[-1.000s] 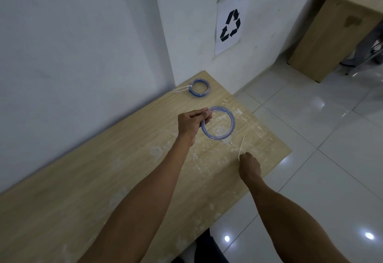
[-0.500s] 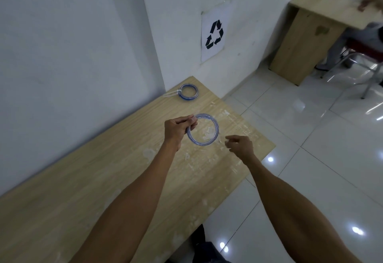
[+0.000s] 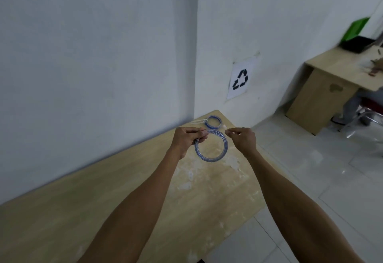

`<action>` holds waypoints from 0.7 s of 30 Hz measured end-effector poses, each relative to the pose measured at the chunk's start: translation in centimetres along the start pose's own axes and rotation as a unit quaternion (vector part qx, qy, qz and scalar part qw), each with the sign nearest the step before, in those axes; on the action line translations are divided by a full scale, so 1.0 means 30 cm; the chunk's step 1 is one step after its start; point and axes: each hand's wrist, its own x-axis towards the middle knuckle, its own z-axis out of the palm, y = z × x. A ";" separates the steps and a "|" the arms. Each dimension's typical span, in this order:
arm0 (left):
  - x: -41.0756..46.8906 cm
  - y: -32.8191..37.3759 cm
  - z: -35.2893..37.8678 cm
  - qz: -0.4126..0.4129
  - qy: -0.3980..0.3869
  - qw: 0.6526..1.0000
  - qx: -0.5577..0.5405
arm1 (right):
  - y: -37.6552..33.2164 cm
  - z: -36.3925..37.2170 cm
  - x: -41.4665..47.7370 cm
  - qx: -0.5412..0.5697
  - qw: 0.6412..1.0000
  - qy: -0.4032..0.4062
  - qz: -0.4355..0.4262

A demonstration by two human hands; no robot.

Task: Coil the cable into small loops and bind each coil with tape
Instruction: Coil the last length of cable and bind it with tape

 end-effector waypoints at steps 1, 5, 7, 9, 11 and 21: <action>-0.016 0.020 -0.019 0.006 0.000 1.000 0.003 | -0.046 0.014 -0.003 0.006 1.000 -0.002 -0.013; -0.072 0.075 -0.080 0.027 0.012 0.999 0.032 | -0.204 0.084 -0.019 0.148 0.986 -0.077 -0.003; -0.091 0.090 -0.119 0.035 0.030 0.998 0.035 | -0.288 0.118 -0.037 0.176 0.976 -0.131 -0.010; -0.107 0.104 -0.160 0.042 0.044 0.998 0.031 | -0.354 0.153 -0.051 0.201 0.962 -0.183 -0.008; -0.118 0.114 -0.196 0.049 0.061 0.997 0.022 | -0.406 0.183 -0.064 0.242 0.946 -0.216 0.007; -0.143 0.157 -0.333 0.043 0.075 0.996 0.023 | -0.533 0.307 -0.092 0.235 0.944 -0.224 0.051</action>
